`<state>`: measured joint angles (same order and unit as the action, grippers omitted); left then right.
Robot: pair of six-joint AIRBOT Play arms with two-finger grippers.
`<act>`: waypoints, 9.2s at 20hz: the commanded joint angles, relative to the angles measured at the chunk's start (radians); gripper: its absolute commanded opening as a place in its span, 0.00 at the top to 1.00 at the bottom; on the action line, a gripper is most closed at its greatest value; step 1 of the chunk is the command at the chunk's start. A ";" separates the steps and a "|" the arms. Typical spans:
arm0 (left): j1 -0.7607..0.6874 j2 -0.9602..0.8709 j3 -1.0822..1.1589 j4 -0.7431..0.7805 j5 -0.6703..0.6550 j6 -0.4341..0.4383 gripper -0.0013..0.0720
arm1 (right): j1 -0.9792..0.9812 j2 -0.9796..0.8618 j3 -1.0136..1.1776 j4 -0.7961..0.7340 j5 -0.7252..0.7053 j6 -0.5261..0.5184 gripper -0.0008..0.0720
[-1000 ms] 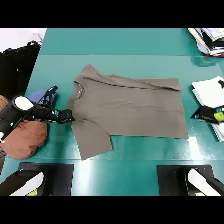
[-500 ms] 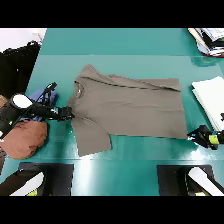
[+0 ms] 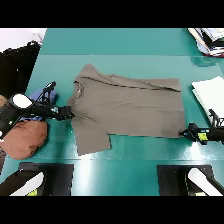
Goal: Fold the shirts.
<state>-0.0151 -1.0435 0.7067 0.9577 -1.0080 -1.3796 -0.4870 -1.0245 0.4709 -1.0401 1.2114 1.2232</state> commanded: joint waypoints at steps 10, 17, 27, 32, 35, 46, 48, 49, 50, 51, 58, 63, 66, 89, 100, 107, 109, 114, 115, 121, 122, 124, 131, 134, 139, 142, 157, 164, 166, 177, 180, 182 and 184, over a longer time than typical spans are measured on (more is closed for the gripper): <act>0.000 0.205 0.756 0.085 -0.152 -0.008 0.95 | 0.236 0.196 0.732 0.002 0.076 0.038 0.97; 0.000 0.209 1.429 0.094 -0.197 -0.014 0.95 | 0.160 0.275 1.287 -0.008 0.052 0.045 0.96; 0.000 0.177 1.217 0.099 -0.187 -0.057 0.95 | 0.111 0.047 1.580 -0.008 0.307 0.142 0.97; 0.000 -0.039 0.943 0.098 -0.258 -0.053 0.94 | 0.274 -0.184 1.338 -0.130 0.371 0.142 0.97; 0.000 -0.238 0.896 0.098 -0.264 -0.049 0.94 | 0.348 -0.351 1.228 -0.204 0.349 0.142 0.97; 0.002 -0.649 0.947 0.084 0.115 0.005 0.94 | 0.379 -0.779 1.460 -0.211 0.211 0.148 0.97; 0.011 -0.649 0.989 0.094 -0.032 0.043 0.95 | 0.379 -0.755 1.445 -0.212 0.236 0.147 0.97; 0.014 -0.649 1.006 0.115 -0.121 0.053 0.95 | 0.379 -0.727 1.405 -0.212 0.240 0.146 0.97; 0.014 -0.646 1.010 0.150 -0.196 0.053 0.95 | 0.379 -0.697 1.353 -0.214 0.232 0.137 0.97; 0.013 -0.644 1.005 0.194 -0.256 0.053 0.95 | 0.380 -0.666 1.291 -0.216 0.218 0.137 0.97; 0.013 -0.644 0.801 0.247 -0.301 0.052 0.95 | 0.404 -0.475 0.831 -0.208 0.010 0.137 0.97; 0.015 -0.634 0.736 0.252 -0.303 0.014 0.39 | 0.404 -0.441 0.745 -0.154 0.010 0.137 0.51; 0.016 -0.539 0.721 0.286 -0.328 0.014 0.41 | 0.391 -0.385 0.745 -0.159 0.075 0.137 0.38; 0.013 0.226 -0.366 0.003 -0.146 -0.106 0.41 | 0.367 -0.090 0.745 -0.155 0.110 0.138 0.39; 0.013 0.226 -0.357 -0.063 -0.149 -0.028 0.95 | 0.178 -0.015 0.589 -0.168 0.288 0.136 0.39; 0.013 0.226 -0.357 -0.065 -0.132 -0.014 0.95 | -0.043 0.137 0.027 -0.148 0.193 0.136 0.36; 0.013 0.226 -0.357 -0.065 -0.132 -0.014 0.95 | -0.043 0.128 -0.035 -0.102 0.155 0.136 0.37; 0.013 0.226 -0.357 -0.065 -0.133 -0.014 0.94 | -0.042 0.019 -0.033 -0.068 0.116 0.129 0.39; 0.013 0.226 -0.357 -0.065 -0.133 -0.014 0.95 | -0.042 -0.003 -0.023 -0.069 0.117 0.124 0.45; 0.013 0.226 -0.330 -0.041 -0.175 -0.008 0.95 | -0.042 -0.031 0.045 -0.080 0.179 0.066 0.96; 0.013 0.226 -0.305 -0.019 -0.204 -0.009 0.95 | -0.043 -0.017 0.066 -0.097 0.206 0.066 0.96; 0.013 0.226 -0.250 -0.016 -0.273 -0.011 0.95 | -0.043 0.043 0.120 -0.126 0.251 0.066 0.97; 0.013 0.328 -0.071 -0.022 -0.392 -0.061 0.95 | -0.016 0.301 0.240 -0.163 0.358 0.134 0.96; 0.013 0.308 0.060 -0.022 -0.260 -0.042 0.95 | 0.111 0.240 0.344 -0.166 0.299 0.139 0.97; 0.013 0.050 0.229 -0.021 -0.092 0.055 0.95 | 0.304 -0.069 0.553 -0.166 0.168 0.177 0.97; 0.013 -0.153 0.357 -0.023 0.000 0.075 0.95 | 0.335 -0.257 0.685 -0.155 0.143 0.194 0.96; 0.003 -0.422 0.645 -0.070 -0.059 0.044 0.95 | 0.133 -0.565 0.849 0.003 0.193 0.037 0.18; -0.182 -0.470 0.644 -0.070 0.008 0.026 0.95 | 0.149 -0.722 0.782 0.159 0.205 -0.055 0.21; -0.243 -0.506 0.644 -0.076 0.051 0.015 0.95 | 0.195 -0.742 0.782 0.154 0.201 -0.056 0.25; -0.494 -0.789 0.900 -0.079 0.094 -0.021 0.95 | 0.278 -0.424 0.808 0.394 0.180 -0.114 0.97; -0.530 -0.856 0.948 -0.079 0.095 -0.037 0.95 | 0.382 -0.357 0.935 0.393 0.188 -0.056 0.97; -0.544 -0.883 0.953 -0.097 0.105 -0.047 0.95 | 0.461 -0.354 1.026 0.394 0.195 -0.007 0.97; -0.545 -0.898 0.955 -0.130 0.110 -0.045 0.95 | 0.534 -0.354 1.091 0.394 0.191 0.019 0.97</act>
<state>-0.5442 -1.9064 1.6447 0.8597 -0.9070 -1.4170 -0.0444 -1.3991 1.4677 -0.6647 1.4052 1.1900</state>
